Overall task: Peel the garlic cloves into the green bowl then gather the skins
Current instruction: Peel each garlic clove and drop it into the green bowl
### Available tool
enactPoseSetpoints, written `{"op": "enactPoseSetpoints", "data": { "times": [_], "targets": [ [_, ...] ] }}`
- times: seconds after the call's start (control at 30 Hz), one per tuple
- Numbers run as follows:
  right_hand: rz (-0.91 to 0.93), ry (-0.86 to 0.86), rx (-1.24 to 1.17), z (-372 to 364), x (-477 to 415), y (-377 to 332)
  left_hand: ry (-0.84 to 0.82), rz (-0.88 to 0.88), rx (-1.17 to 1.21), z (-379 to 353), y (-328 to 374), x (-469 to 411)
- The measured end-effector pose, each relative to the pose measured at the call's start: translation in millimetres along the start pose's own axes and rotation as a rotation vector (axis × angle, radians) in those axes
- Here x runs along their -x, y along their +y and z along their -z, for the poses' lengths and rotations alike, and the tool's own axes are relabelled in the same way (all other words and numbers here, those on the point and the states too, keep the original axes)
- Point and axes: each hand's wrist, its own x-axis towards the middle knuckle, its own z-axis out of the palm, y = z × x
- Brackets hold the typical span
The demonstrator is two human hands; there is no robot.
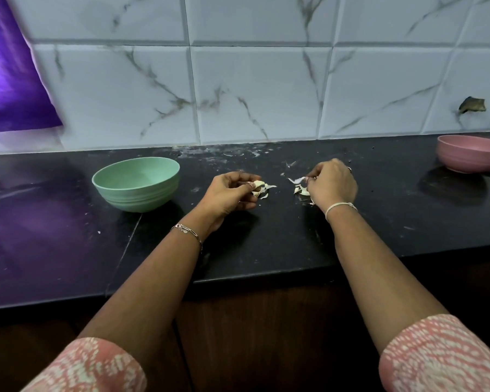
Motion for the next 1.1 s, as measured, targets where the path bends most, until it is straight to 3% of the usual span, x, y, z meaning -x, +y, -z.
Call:
{"op": "enactPoseSetpoints", "data": {
  "times": [0.13,0.4,0.57,0.67,1.1],
  "targets": [
    [-0.017,0.012,-0.053,-0.7,0.9,0.4,-0.022,-0.009,0.003,1.5,-1.0,0.0],
    [0.14,-0.058,-0.289,-7.7,0.9,-4.7,0.036,-0.029,0.011,1.1,-2.0,-1.1],
    [0.247,-0.346,-0.649,-8.5,15.2,-22.7,0.058,-0.054,-0.005,-0.1,-1.5,-1.4],
    [0.316,-0.449,-0.609,-14.7,18.3,-27.1,0.03,-0.083,-0.027,0.3,-1.6,-0.5],
    [0.344,-0.395,-0.514,-14.3,23.6,-32.4,0.007,-0.098,-0.052,-0.5,-0.6,0.1]
  ]
}}
